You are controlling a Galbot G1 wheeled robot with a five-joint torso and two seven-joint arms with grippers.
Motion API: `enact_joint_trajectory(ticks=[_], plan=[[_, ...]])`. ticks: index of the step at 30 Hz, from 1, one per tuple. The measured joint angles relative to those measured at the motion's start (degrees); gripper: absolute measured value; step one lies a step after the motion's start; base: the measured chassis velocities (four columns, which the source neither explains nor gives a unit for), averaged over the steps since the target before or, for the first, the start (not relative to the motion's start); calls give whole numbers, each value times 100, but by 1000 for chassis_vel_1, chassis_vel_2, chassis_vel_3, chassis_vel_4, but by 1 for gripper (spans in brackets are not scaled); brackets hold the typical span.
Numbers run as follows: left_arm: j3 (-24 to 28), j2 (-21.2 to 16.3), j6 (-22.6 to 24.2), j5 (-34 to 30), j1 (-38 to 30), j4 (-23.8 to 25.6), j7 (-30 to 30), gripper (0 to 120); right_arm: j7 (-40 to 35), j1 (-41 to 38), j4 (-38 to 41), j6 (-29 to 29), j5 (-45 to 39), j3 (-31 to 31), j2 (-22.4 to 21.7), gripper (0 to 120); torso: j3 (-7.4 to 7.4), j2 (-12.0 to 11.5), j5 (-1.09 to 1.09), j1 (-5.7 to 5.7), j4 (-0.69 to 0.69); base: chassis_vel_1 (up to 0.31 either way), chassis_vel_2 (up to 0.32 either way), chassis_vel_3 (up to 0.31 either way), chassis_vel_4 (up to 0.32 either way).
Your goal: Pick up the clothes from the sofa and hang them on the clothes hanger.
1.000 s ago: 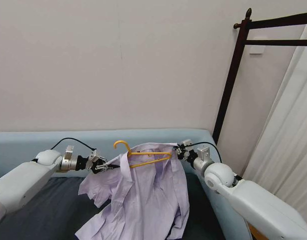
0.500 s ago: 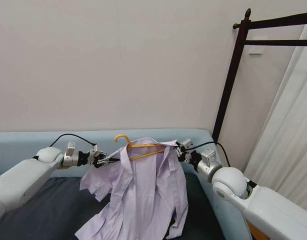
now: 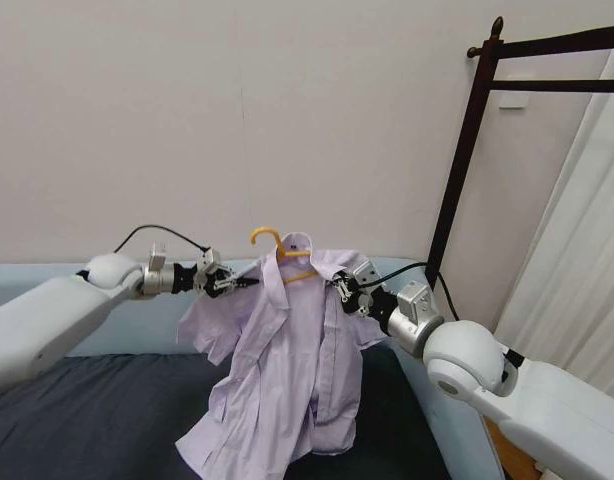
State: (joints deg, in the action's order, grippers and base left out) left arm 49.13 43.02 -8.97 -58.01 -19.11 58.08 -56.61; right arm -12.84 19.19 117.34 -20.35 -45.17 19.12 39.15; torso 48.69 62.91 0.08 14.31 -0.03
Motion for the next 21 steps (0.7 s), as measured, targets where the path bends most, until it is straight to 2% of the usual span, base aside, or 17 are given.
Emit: enact_joint_trajectory(ticks=[4, 11, 21], plan=[[467, 114, 176, -221, -686, 57, -93, 1, -107, -313, 97, -137, -162, 110, -83, 0, 0, 0, -2, 0, 0, 0, 0, 0, 0], [934, 202, 310, -389, -1306, 176, -118, 1, -255, -1101, 129, -288, -458, 627, -82, 0, 0, 0, -1, 0, 3, 0, 0, 0, 0], [1017, 186, 440, -560, -1464, 492, -2, 1, -252, -1294, 369, -394, -306, 917, -210, 0, 0, 0, -2, 0, 0, 0, 0, 0, 0]])
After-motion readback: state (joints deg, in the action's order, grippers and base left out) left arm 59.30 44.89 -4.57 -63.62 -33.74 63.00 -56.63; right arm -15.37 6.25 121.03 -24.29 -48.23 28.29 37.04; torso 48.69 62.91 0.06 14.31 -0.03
